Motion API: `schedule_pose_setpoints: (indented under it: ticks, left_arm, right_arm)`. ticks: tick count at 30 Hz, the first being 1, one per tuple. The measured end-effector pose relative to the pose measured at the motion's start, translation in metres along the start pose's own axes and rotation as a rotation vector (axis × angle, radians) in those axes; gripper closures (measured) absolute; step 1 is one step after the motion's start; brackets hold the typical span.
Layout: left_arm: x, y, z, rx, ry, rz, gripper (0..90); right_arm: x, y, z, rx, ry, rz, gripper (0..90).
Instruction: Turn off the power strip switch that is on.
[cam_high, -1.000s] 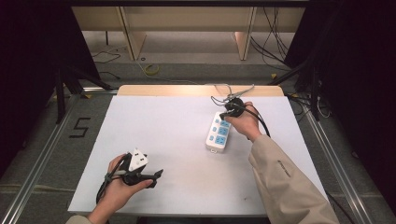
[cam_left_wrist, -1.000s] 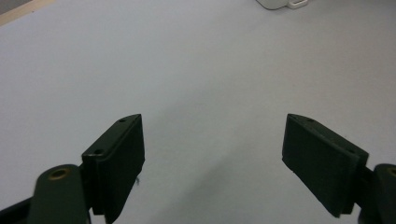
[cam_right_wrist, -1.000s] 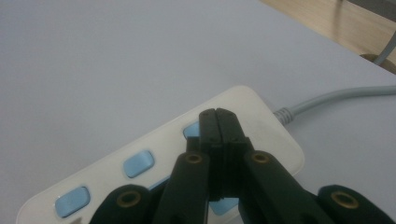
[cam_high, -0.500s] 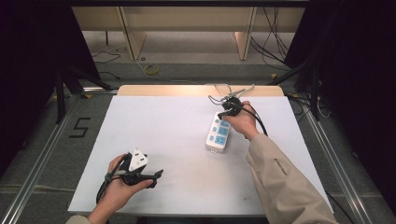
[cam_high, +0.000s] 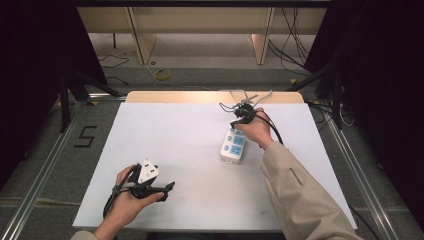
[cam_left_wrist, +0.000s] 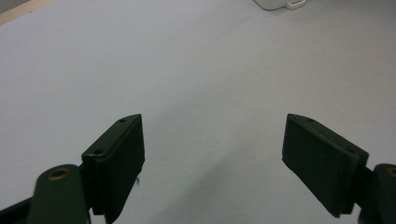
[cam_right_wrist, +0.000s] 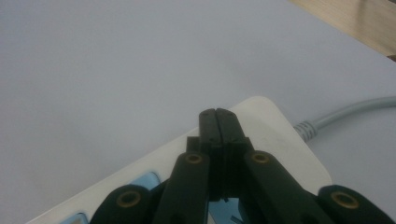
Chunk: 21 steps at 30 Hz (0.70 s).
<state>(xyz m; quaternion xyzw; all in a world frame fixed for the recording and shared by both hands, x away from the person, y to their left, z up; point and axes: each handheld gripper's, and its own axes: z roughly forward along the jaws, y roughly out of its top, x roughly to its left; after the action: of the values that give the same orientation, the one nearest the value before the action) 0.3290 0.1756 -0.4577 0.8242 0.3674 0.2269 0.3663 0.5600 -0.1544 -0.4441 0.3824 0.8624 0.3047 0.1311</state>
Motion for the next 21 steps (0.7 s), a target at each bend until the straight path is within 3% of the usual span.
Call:
schedule_pose_setpoints:
  ticks: [21]
  left_arm:
    - [-0.0007, 0.0004, 0.0004, 0.0, -0.002, 0.002, 21.0]
  right_arm:
    - [0.0023, 0.0045, 0.006, 0.054, 0.007, -0.017, 90.0]
